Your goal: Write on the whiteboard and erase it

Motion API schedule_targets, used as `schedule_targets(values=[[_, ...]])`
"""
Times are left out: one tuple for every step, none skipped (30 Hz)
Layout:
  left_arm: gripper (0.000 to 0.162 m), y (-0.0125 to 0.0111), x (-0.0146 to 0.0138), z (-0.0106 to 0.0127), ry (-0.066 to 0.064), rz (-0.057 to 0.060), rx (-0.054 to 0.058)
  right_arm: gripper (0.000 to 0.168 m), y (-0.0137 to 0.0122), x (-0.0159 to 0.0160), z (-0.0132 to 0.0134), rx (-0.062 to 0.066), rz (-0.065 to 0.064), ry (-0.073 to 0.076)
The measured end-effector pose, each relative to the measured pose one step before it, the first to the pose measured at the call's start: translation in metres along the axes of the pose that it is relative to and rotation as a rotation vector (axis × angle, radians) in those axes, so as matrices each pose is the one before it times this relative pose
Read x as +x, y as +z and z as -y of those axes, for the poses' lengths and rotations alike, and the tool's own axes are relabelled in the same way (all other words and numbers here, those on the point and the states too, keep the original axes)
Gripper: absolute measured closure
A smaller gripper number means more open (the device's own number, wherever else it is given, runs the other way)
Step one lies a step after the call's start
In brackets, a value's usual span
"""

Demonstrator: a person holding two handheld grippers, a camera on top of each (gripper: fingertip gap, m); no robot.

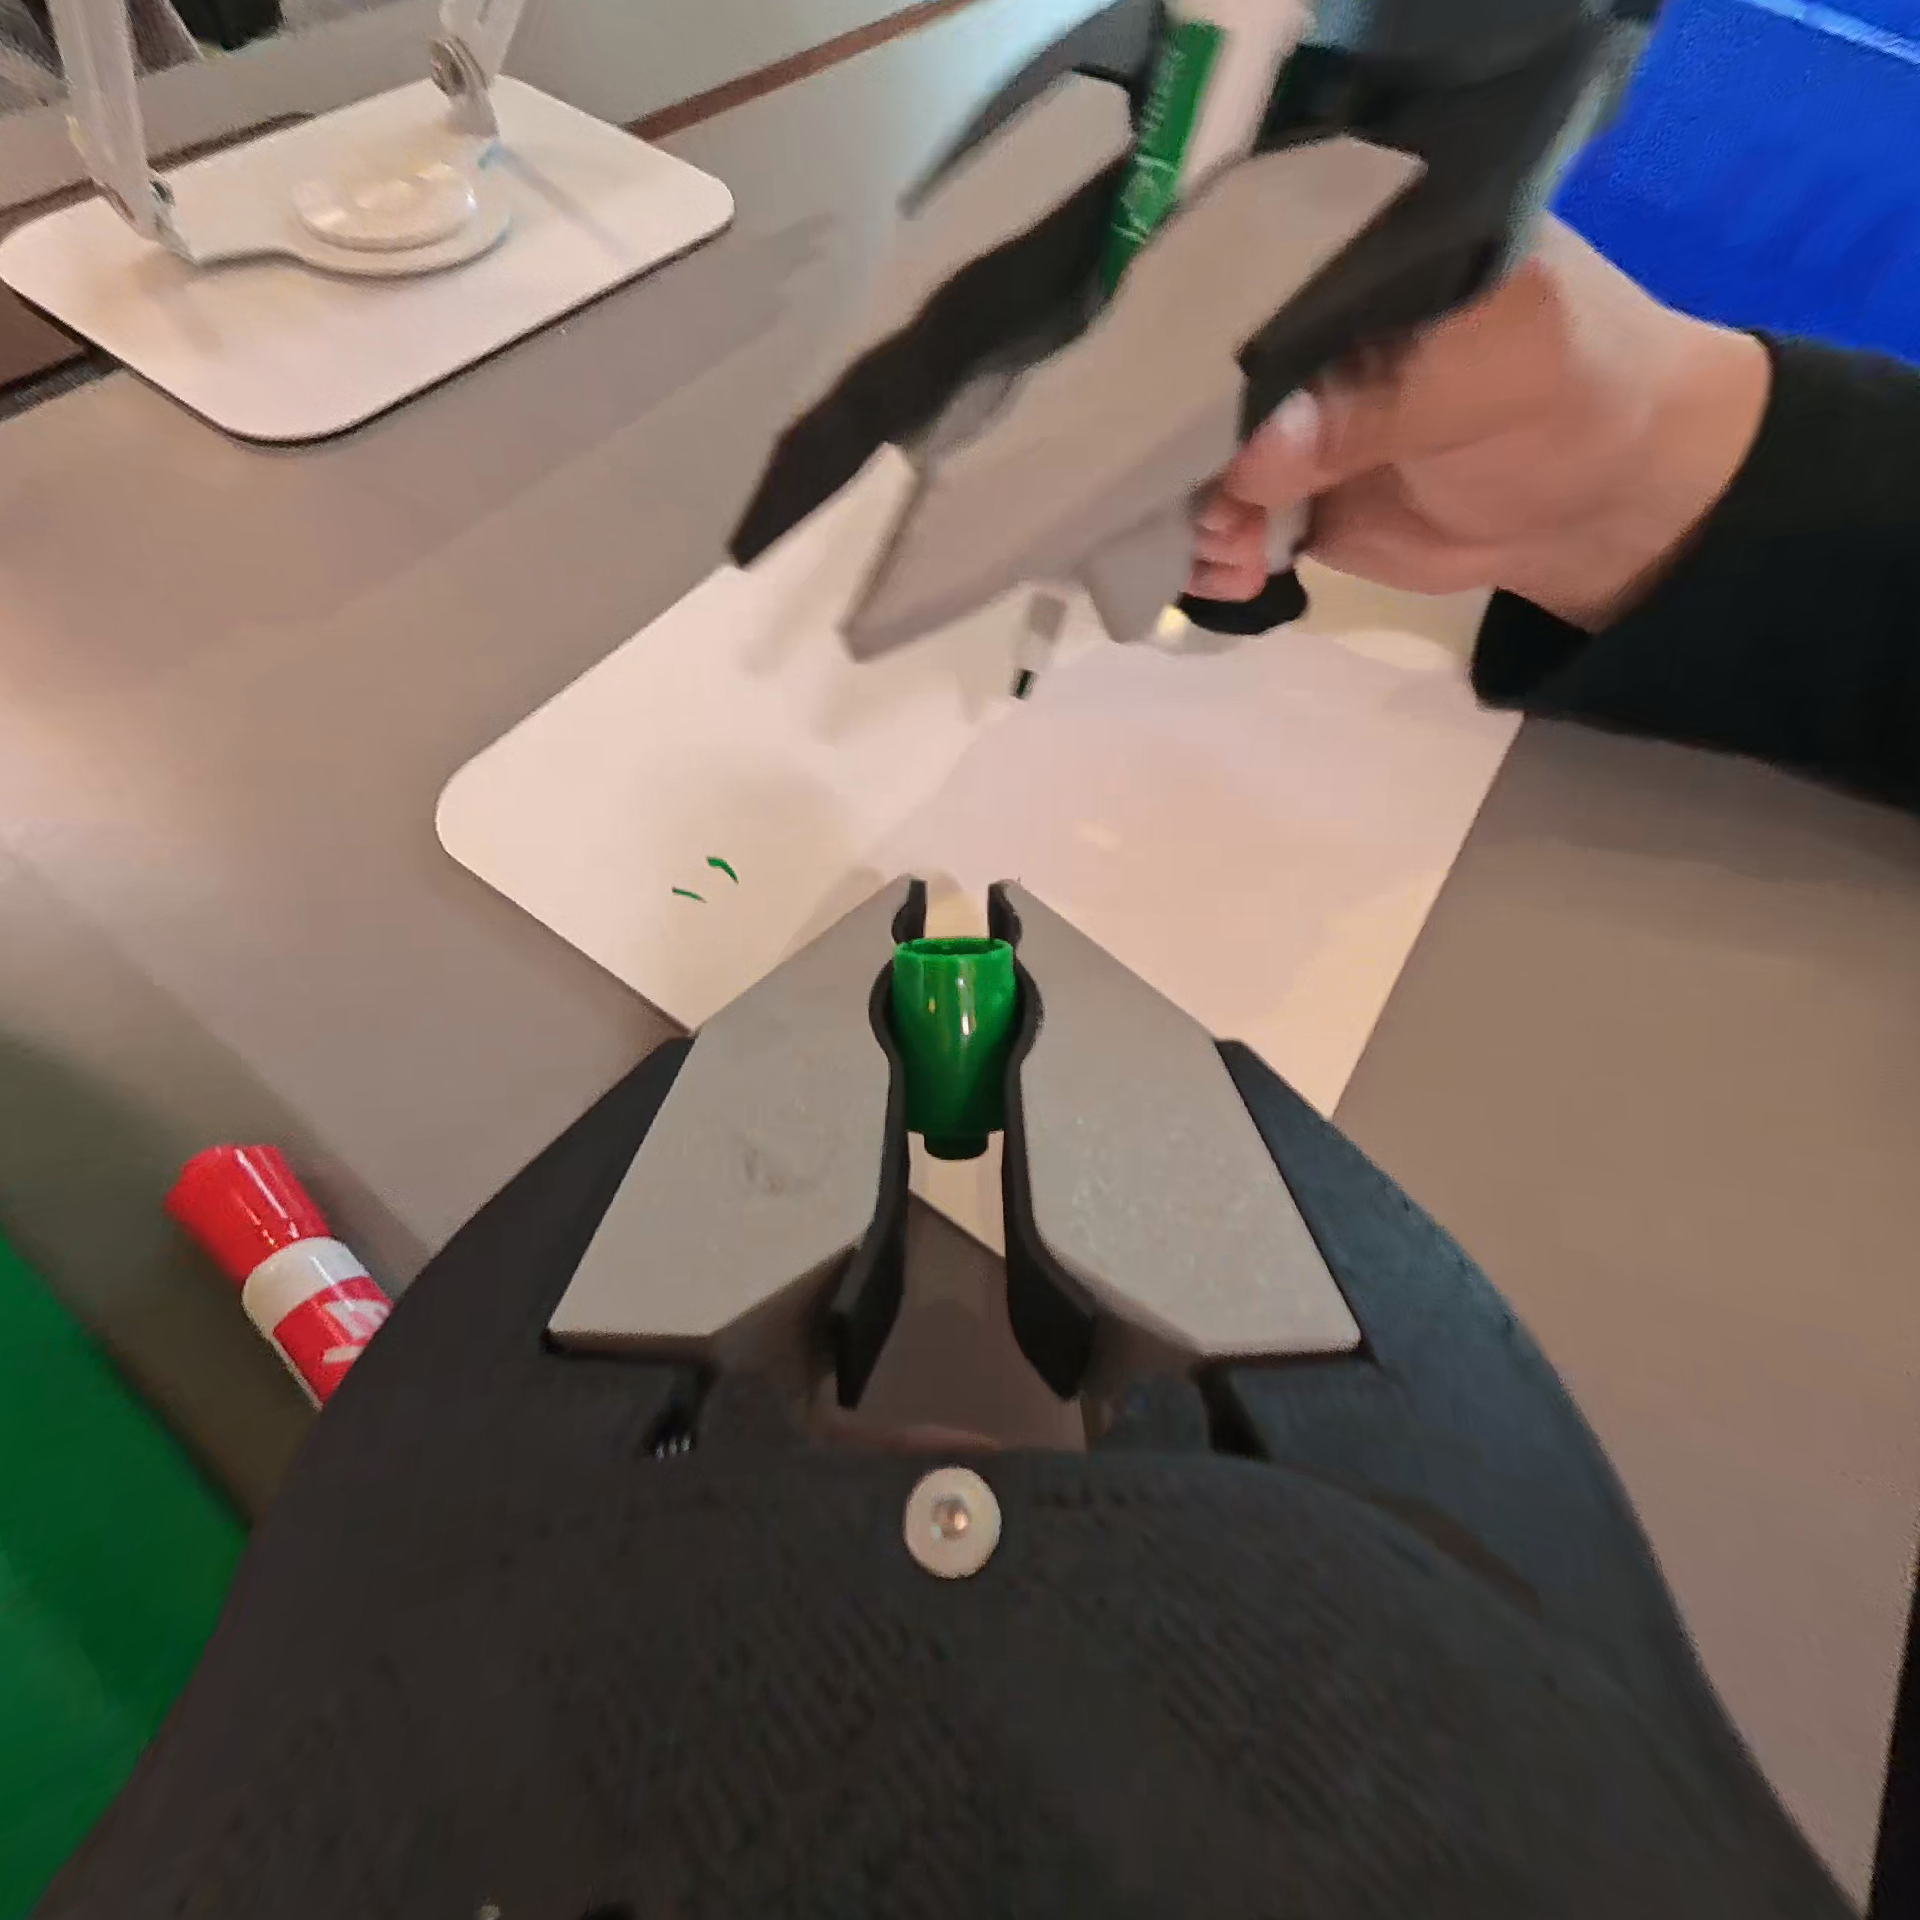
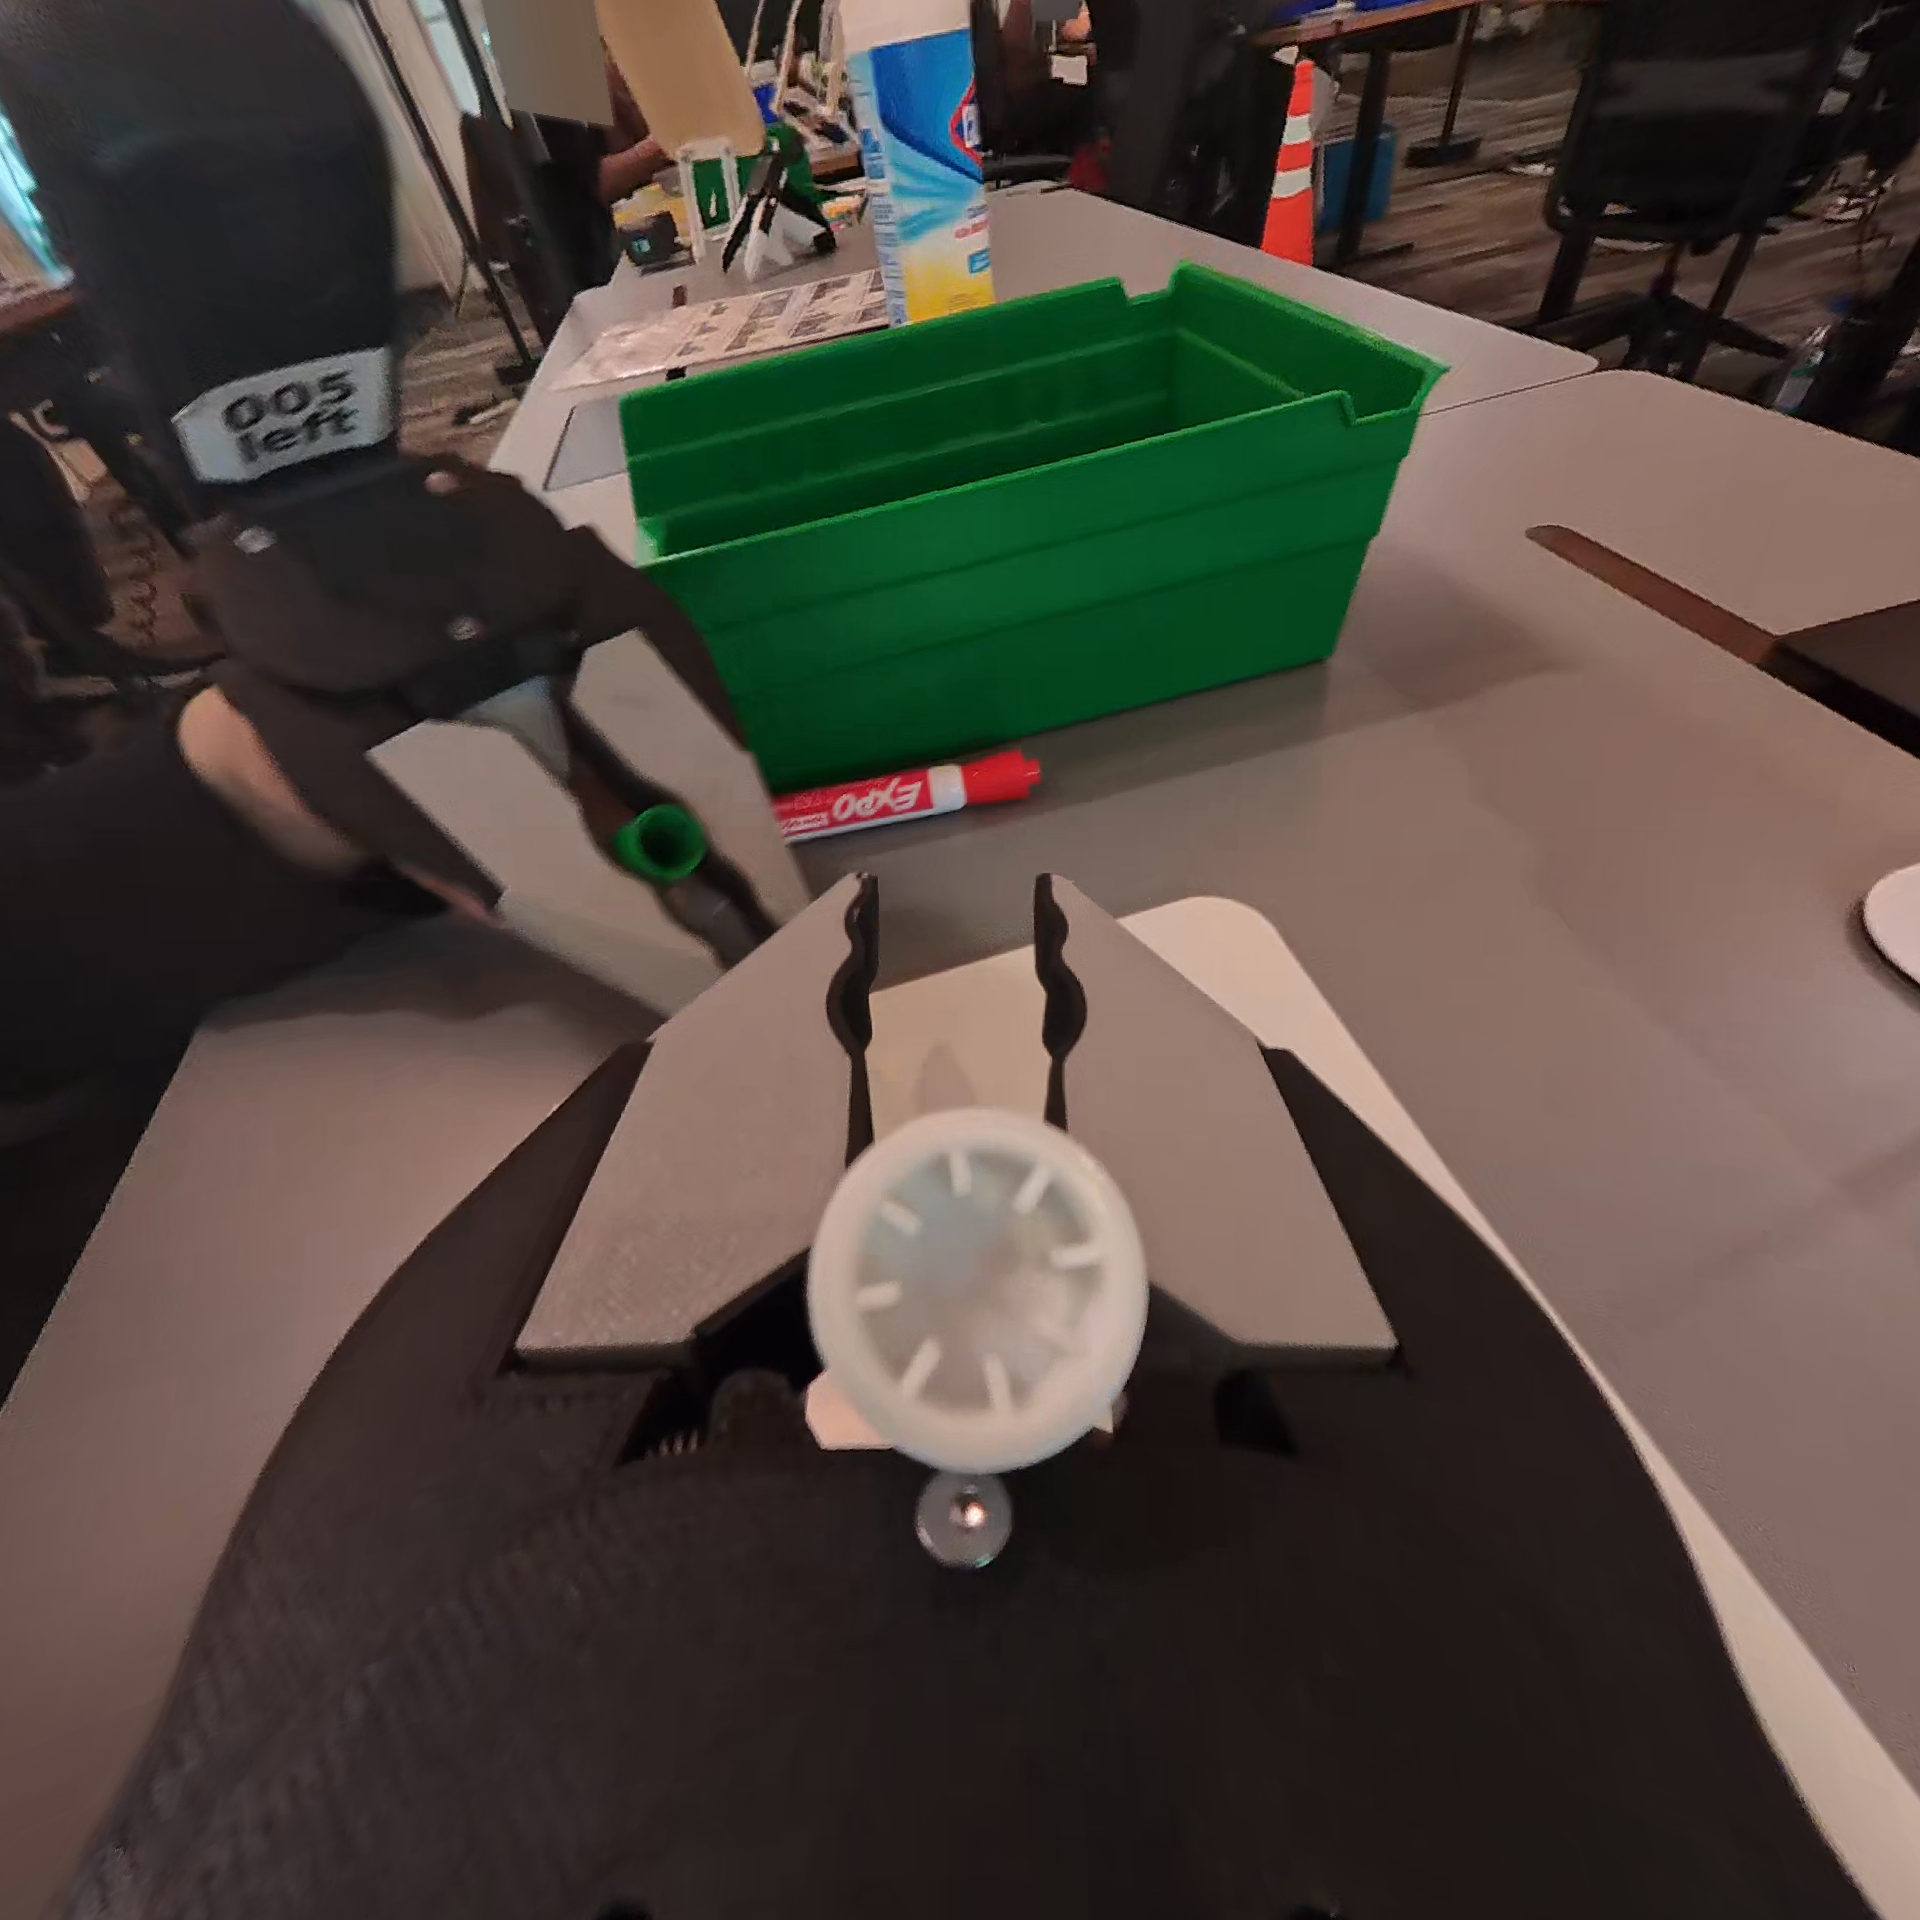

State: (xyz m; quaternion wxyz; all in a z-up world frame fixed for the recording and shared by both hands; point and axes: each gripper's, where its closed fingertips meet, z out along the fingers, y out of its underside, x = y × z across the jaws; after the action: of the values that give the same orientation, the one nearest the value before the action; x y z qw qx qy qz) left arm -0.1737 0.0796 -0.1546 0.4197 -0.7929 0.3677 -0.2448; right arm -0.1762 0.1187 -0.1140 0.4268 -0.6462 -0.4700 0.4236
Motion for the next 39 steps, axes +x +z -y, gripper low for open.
schedule_targets(values=[[0.153,0.00043,0.00196,-0.00585,0.0100,-0.0133,-0.0292,0.141,0.00686,0.00426,0.00131,0.0026,0.0092,0.0121],[0.153,0.00102,0.00062,-0.00614,0.0068,-0.0038,-0.0294,0.141,0.00762,0.00357,0.00016,-0.0031,0.0130,0.0123],[0.153,0.00128,0.00066,-0.00595,0.0121,-0.0014,-0.0292,0.141,0.00827,0.00347,-0.00148,-0.0157,0.0108,0.0160],[0.153,0.00175,0.00245,-0.00591,0.0173,-0.0100,-0.0283,0.141,0.00862,0.00160,-0.00136,-0.0151,0.0181,0.0074],[0.153,0.00202,0.00274,-0.00451,0.0077,-0.0130,-0.0217,0.141,0.00873,0.00080,-0.00153,-0.0179,0.0163,-0.0010],[0.153,0.00189,0.00165,-0.00329,-0.0011,-0.0092,-0.0166,0.141,0.00819,0.00210,-0.00256,-0.0273,0.0027,-0.0083],[0.153,0.00149,-0.00002,-0.00226,-0.0012,-0.0004,-0.0133,0.141,0.00732,0.00266,-0.00200,-0.0264,-0.0053,-0.0183],[0.153,0.00079,-0.00124,-0.00131,0.0020,0.0068,-0.0072,0.141,0.00643,-0.00029,0.00068,-0.0099,0.0099,-0.0217],[0.153,0.00059,-0.00086,-0.00052,-0.0021,0.0044,-0.0019,0.141,0.00534,-0.00226,0.00221,0.0012,0.0231,-0.0109],[0.153,0.00067,-0.00028,-0.00050,-0.0049,-0.0020,-0.0012,0.141,0.00472,-0.00231,0.00240,0.0043,0.0245,-0.0041],[0.153,0.00055,-0.00077,-0.00093,-0.0034,0.0006,-0.0038,0.141,0.00417,-0.00159,0.00136,-0.0005,0.0206,-0.0083],[0.153,0.00063,-0.00139,-0.00068,-0.0026,0.0042,-0.0017,0.141,0.00353,0.00031,-0.00058,-0.0107,0.0095,-0.0119],[0.153,0.00063,-0.00069,-0.00057,-0.0044,0.0007,-0.0018,0.141,0.00297,0.00157,-0.00219,-0.0202,0.0022,-0.0107],[0.153,0.00064,-0.00026,-0.00093,-0.0037,-0.0022,-0.0031,0.141,0.00199,0.00172,-0.00287,-0.0210,0.0018,-0.0078],[0.153,0.00079,-0.00033,-0.00117,-0.0004,0.0007,-0.0056,0.141,0.00090,0.00087,-0.00167,-0.0131,0.0060,-0.0035],[0.152,0.00070,-0.00083,-0.00089,0.0010,0.0058,-0.0042,0.141,-0.00015,0.00005,-0.00004,-0.0014,0.0085,-0.0021],[0.152,0.00077,-0.00024,-0.00066,-0.0001,0.0021,-0.0038,0.141,-0.00042,0.00055,0.00019,0.0007,0.0040,0.0010],[0.153,0.00058,0.00019,-0.00020,-0.0013,-0.0014,-0.0009,0.141,-0.00006,0.00253,-0.00114,-0.0076,-0.0087,0.0035],[0.153,0.00014,0.00009,0.00018,-0.0020,-0.0014,0.0003,0.141,0.00045,0.00199,-0.00220,-0.0148,-0.0076,0.0011],[0.153,0.00004,-0.00003,0.00015,-0.0023,-0.0006,0.0012,0.140,0.00063,0.00064,-0.00134,-0.0098,-0.0009,-0.0022],[0.152,0.00001,-0.00001,-0.00004,-0.0020,-0.0014,0.0007,0.141,0.00060,0.00095,-0.00053,-0.0048,-0.0044,-0.0031],[0.153,-0.00012,0.00007,-0.00001,-0.0022,-0.0022,0.0008,0.141,0.00056,0.00168,-0.00110,-0.0095,-0.0087,-0.0021],[0.152,0.00000,0.00003,-0.00010,-0.0013,-0.0010,0.0003,0.141,0.00091,0.00183,-0.00187,-0.0138,-0.0080,-0.0008],[0.153,0.00009,-0.00012,0.00008,-0.0005,-0.0004,0.0015,0.141,0.00096,0.00035,-0.00104,-0.0090,0.0005,-0.0014],[0.153,0.00016,-0.00006,0.00011,-0.0012,-0.0006,0.0011,0.140,0.00092,-0.00045,-0.00028,-0.0040,0.0030,-0.0025],[0.153,0.00009,-0.00007,0.00017,-0.0015,-0.0009,0.0006,0.140,0.00068,0.00025,0.00013,-0.0018,-0.0030,-0.0038],[0.153,0.00019,0.00019,0.00024,0.0001,-0.0006,0.0009,0.140,0.00030,0.00053,0.00052,0.0018,-0.0045,-0.0047],[0.153,0.00034,0.00025,0.00015,0.0014,0.0006,0.0004,0.141,-0.00001,-0.00021,0.00094,0.0051,0.0016,-0.0036],[0.153,0.00030,0.00025,0.00021,0.0019,0.0009,-0.0001,0.141,-0.00028,-0.00013,0.00064,0.0050,0.0032,0.0011],[0.153,0.00032,0.00048,0.00023,0.0024,0.0000,-0.0001,0.141,-0.00033,0.00056,0.00027,0.0031,-0.0001,0.0052],[0.153,0.00027,0.00059,0.00019,0.0015,-0.0008,0.0001,0.141,-0.00047,0.00084,0.00055,0.0056,-0.0018,0.0032],[0.153,0.00032,0.00059,0.00026,0.0010,-0.0011,0.0002,0.141,-0.00053,0.00070,0.00080,0.0061,-0.0010,0.0020],[0.153,0.00039,0.00066,0.00024,0.0011,-0.0027,0.0007,0.141,-0.00007,0.00108,0.00026,0.0018,-0.0043,0.0033],[0.153,0.00034,0.00093,0.00020,-0.0001,-0.0045,0.0008,0.140,0.00033,0.00135,-0.00062,-0.0040,-0.0071,0.0023],[0.153,0.00018,0.00069,0.00017,0.0002,-0.0032,0.0004,0.141,0.00071,0.00104,-0.00059,-0.0057,-0.0080,-0.0020],[0.153,0.00019,0.00026,0.00000,0.0009,0.0000,0.0000,0.140,0.00083,0.00017,-0.00055,-0.0052,-0.0042,-0.0060],[0.153,0.00008,0.00021,0.00009,-0.0008,-0.0007,0.0003,0.140,0.00094,-0.00019,-0.00028,-0.0043,-0.0022,-0.0050],[0.153,0.00009,0.00050,-0.00001,-0.0025,-0.0039,0.0002,0.141,0.00078,-0.00039,0.00003,-0.0021,0.0001,-0.0023],[0.153,-0.00009,0.00056,-0.00005,-0.0026,-0.0041,0.0000,0.141,0.00091,-0.00031,0.00021,-0.0015,0.0015,-0.0008]])
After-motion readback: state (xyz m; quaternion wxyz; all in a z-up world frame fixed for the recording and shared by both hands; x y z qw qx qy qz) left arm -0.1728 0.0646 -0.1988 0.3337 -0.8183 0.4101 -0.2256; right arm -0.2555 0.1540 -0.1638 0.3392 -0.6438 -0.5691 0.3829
